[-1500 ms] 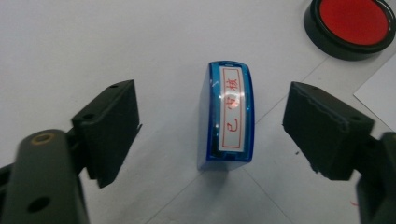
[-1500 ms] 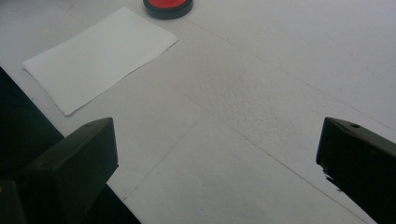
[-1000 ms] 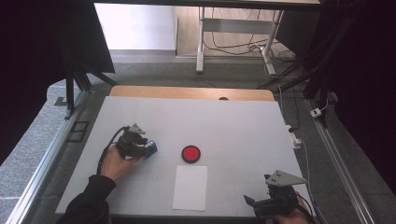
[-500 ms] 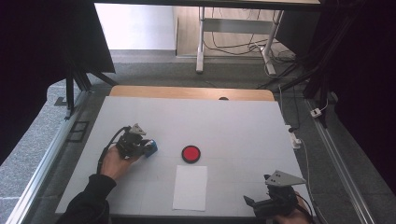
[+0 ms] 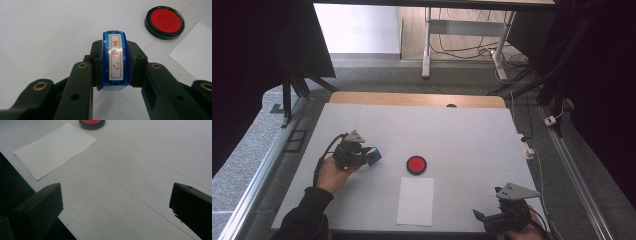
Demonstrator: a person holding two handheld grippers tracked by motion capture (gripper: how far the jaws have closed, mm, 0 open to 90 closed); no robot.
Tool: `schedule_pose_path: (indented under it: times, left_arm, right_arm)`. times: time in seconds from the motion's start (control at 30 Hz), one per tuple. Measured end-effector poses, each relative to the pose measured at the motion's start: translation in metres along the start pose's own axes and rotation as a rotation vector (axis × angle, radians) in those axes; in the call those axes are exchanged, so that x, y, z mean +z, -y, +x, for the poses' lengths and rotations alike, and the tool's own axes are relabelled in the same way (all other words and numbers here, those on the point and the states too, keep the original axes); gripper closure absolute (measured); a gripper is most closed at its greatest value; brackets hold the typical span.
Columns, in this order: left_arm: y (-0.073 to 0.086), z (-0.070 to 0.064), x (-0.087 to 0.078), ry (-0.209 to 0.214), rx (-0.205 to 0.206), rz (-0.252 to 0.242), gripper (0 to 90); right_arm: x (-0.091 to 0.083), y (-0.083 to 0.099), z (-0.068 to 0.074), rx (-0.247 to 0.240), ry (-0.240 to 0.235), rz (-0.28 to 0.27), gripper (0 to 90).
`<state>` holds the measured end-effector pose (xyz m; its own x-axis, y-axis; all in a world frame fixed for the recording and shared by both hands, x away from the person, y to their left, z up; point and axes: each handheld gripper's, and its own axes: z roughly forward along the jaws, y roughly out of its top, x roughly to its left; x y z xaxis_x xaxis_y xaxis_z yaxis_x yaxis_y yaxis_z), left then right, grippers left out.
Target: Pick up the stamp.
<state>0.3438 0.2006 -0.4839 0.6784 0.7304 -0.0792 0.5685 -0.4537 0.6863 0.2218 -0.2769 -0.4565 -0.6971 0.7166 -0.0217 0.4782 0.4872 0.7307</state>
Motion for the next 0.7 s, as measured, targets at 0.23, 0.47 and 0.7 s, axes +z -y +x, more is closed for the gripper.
schedule_pose_path:
  times: [0.23,0.47,0.7]
  left_arm:
    - [-0.003,-0.007,-0.009,0.024,-0.012,-0.022,70.0]
    - [-0.005,-0.013,-0.017,0.056,-0.024,-0.047,70.0]
    - [-0.006,-0.021,-0.023,0.067,0.004,-0.058,69.9]
  right_arm:
    - [0.000,0.000,0.000,0.005,0.001,-0.003,0.0]
    - [0.000,0.000,0.000,0.011,0.002,-0.006,0.0]
    - [0.000,0.000,0.000,0.011,0.001,-0.006,0.0]
